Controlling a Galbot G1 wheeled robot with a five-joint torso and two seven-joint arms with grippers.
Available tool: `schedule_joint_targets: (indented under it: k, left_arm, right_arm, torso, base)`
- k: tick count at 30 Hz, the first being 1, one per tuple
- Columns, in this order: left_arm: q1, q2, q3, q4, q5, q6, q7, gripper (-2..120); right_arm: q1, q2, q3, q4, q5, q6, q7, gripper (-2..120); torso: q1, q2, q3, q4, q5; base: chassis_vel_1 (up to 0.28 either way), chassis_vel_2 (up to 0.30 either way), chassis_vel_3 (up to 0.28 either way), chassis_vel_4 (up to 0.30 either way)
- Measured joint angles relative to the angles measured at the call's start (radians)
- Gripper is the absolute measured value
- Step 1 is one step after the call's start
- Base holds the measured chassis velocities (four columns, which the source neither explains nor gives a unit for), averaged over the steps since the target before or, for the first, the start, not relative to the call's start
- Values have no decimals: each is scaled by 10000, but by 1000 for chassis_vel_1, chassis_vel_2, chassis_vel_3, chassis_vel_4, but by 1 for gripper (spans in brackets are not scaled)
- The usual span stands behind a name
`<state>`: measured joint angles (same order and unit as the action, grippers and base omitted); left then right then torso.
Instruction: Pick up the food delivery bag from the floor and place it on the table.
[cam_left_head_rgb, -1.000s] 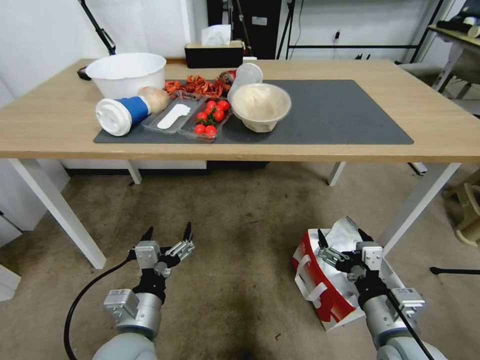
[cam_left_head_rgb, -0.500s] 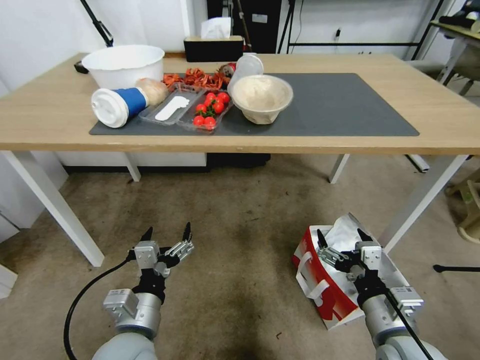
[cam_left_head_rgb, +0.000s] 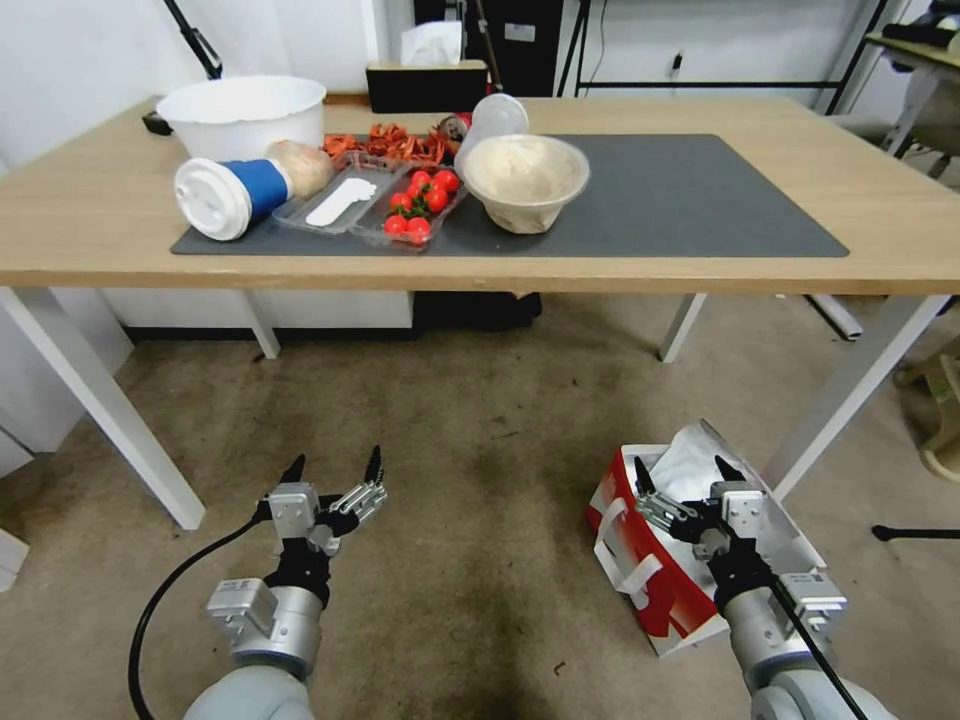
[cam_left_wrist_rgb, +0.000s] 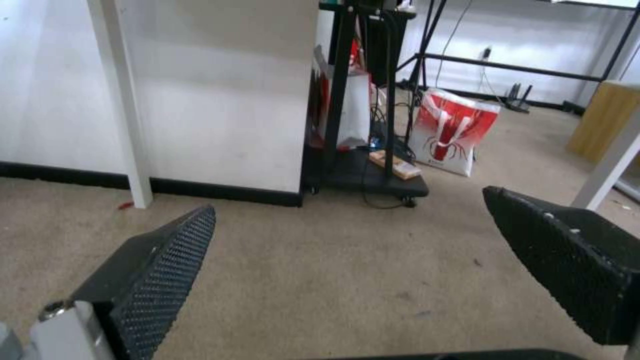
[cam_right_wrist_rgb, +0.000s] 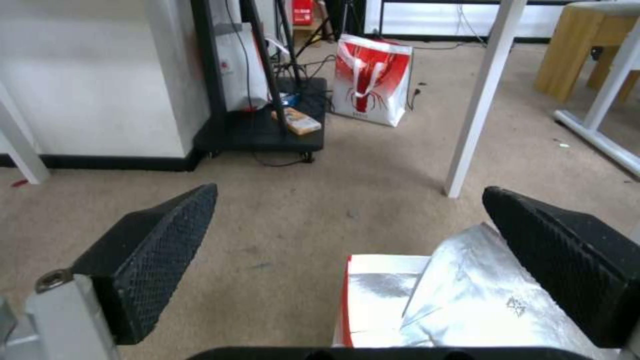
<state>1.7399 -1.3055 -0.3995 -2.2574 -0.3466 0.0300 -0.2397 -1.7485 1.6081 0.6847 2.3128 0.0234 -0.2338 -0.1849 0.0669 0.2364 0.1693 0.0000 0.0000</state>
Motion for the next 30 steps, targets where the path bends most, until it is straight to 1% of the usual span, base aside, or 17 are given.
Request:
schedule_joint_targets:
  k: [10,13,14,16,18,22,23,25,27,30]
  left_arm:
    - [-27,1,16,42,2,-4,4,100]
    - [-40,22,9,67,-5,-13,4,100]
    - [-40,22,9,67,-5,-13,4,100]
    - [-48,45,-2,75,-16,-18,4,100]
    - [-49,47,-3,77,-19,-18,3,100]
    - [-63,71,-11,103,-36,-22,-13,100]
    - [-63,71,-11,103,-36,-22,-13,100]
    - [-71,77,-19,110,-46,-24,-15,100]
    - [-73,79,-21,112,-50,-25,-15,100]
    - [-86,84,-32,128,-56,-26,-16,100]
  right_arm:
    - [4,0,4,-1,5,-6,-35,100]
    - [9,0,10,-25,-49,-6,-98,100]
    - [9,0,10,-25,-49,-6,-98,100]
    - [21,0,-7,-52,-74,-5,-105,100]
    - [26,0,-12,-61,-78,-5,-106,100]
    - [48,0,-41,-119,-110,0,-113,100]
    - [48,0,-41,-119,-110,0,-113,100]
    - [54,0,-45,-152,-119,5,-118,100]
    - [56,0,-45,-163,-122,8,-120,100]
    - [66,0,-47,-191,-132,15,-123,100]
  torso:
    - [-48,-215,-167,0,0]
    - [-93,-408,-311,0,0]
    - [-93,-408,-311,0,0]
    - [-131,-567,-434,0,0]
    - [-139,-606,-464,0,-1]
    - [-200,-914,-710,0,-1]
    - [-200,-914,-710,0,-1]
    - [-216,-1026,-808,0,0]
    - [-221,-1063,-840,0,0]
    - [-251,-1215,-960,0,0]
  base:
    - [0,0,0,0]
    - [0,0,0,0]
    - [0,0,0,0]
    - [0,0,0,0]
    - [0,0,0,0]
    - [0,0,0,0]
    - [0,0,0,0]
    - [0,0,0,0]
    - [0,0,0,0]
    - [0,0,0,0]
